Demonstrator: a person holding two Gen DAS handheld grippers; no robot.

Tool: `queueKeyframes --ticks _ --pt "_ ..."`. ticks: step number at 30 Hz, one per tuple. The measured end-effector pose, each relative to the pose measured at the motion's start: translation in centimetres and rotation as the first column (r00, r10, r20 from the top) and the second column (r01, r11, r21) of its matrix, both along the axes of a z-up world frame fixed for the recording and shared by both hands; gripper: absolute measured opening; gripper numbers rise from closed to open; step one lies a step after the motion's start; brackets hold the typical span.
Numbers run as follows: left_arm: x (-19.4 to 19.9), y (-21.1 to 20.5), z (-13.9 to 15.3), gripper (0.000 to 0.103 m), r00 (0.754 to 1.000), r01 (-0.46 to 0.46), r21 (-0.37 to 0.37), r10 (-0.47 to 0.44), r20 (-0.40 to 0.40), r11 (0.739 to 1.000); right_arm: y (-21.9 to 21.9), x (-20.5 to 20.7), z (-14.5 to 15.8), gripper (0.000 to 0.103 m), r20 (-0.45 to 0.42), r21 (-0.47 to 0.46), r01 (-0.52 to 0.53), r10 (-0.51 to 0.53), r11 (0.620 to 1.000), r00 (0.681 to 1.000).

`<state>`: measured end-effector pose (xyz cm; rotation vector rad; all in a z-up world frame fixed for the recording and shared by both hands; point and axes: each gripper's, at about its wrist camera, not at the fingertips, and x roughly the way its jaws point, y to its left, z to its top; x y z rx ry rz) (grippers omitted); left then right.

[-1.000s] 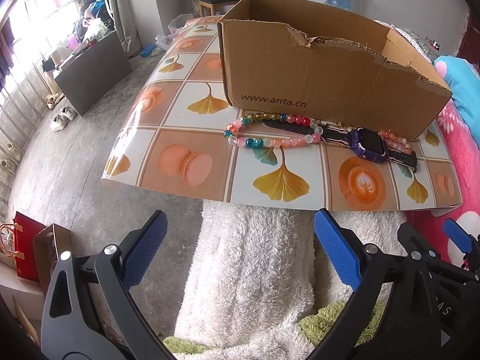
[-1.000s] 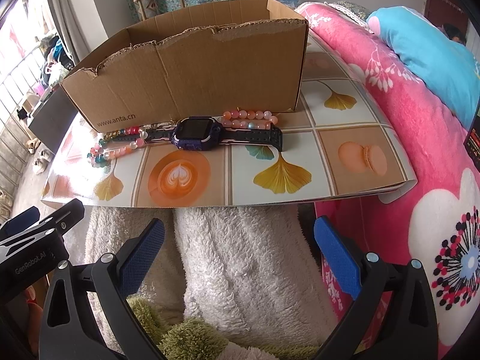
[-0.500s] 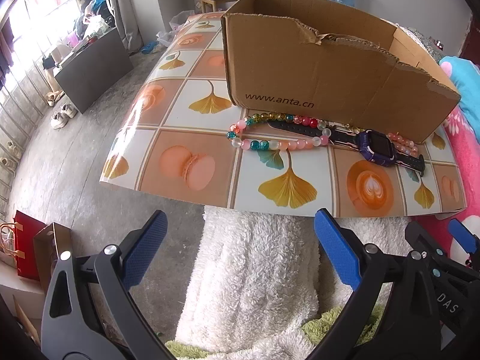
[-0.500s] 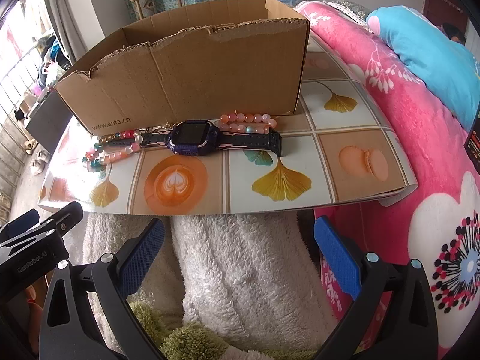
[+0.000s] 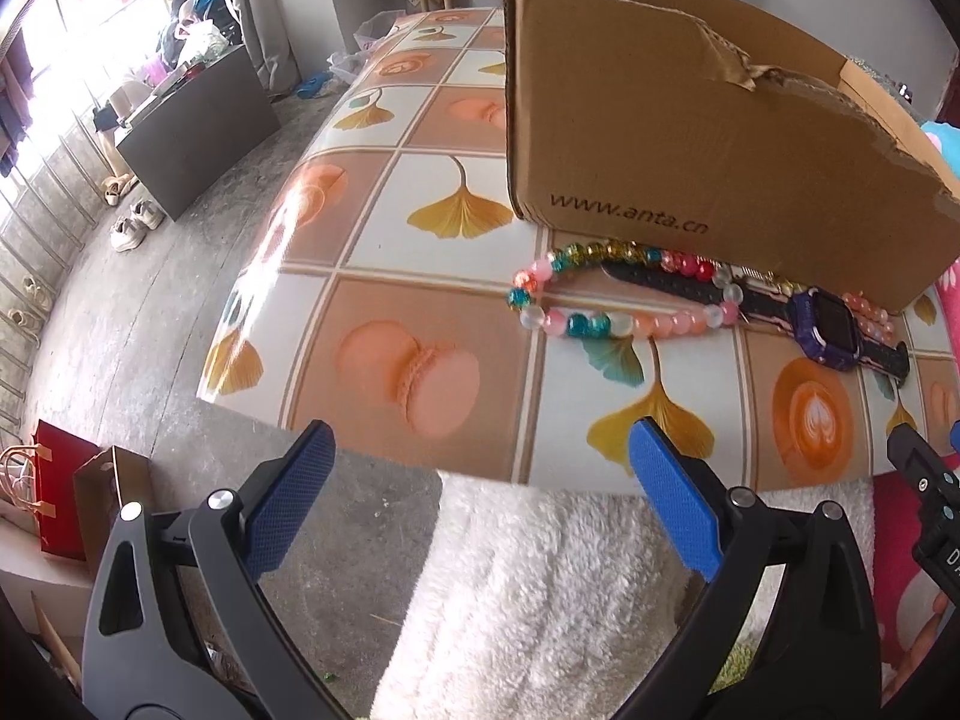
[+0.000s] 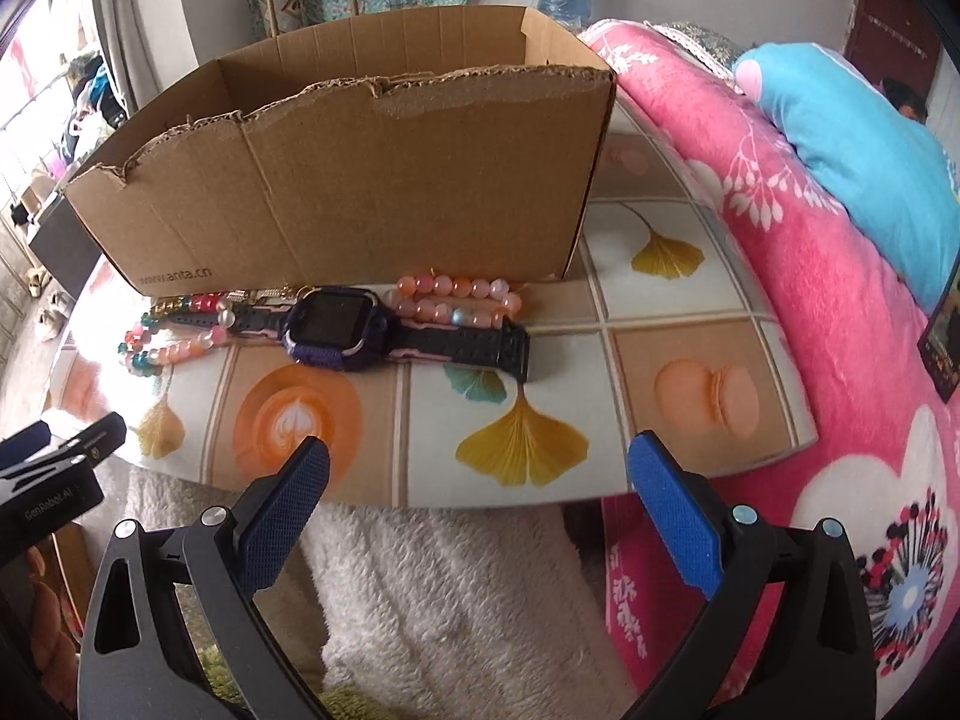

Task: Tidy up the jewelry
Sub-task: 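Lower the left gripper onto the multicolour bead bracelet and close it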

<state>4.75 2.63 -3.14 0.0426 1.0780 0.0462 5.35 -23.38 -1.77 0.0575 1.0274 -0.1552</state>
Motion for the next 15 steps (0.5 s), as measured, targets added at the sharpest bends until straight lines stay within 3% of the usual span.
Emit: queueKeyframes --ticks 4,9,15 --pt "1.4 0.0 -1.2 0.095 0.999 0.027 0.02 -0.027 -0.034 0.999 0.2 1.3 -1.2 0.097 -0.024 -0.003 -0.046 0.046 0.999 0.999" --pt "2.0 -0.2 -1.3 0.095 0.998 0.068 0.022 -0.068 -0.015 0.997 0.1 2.3 -2.4 0.097 -0.05 0.004 -0.087 0.087 0.996 0.995" --pt "2.5 0.5 -1.6 0.096 0.995 0.099 -0.047 -0.1 -0.03 0.994 -0.9 2.6 -2.7 0.097 -0.052 0.052 -0.11 0.113 0.993 0.992"
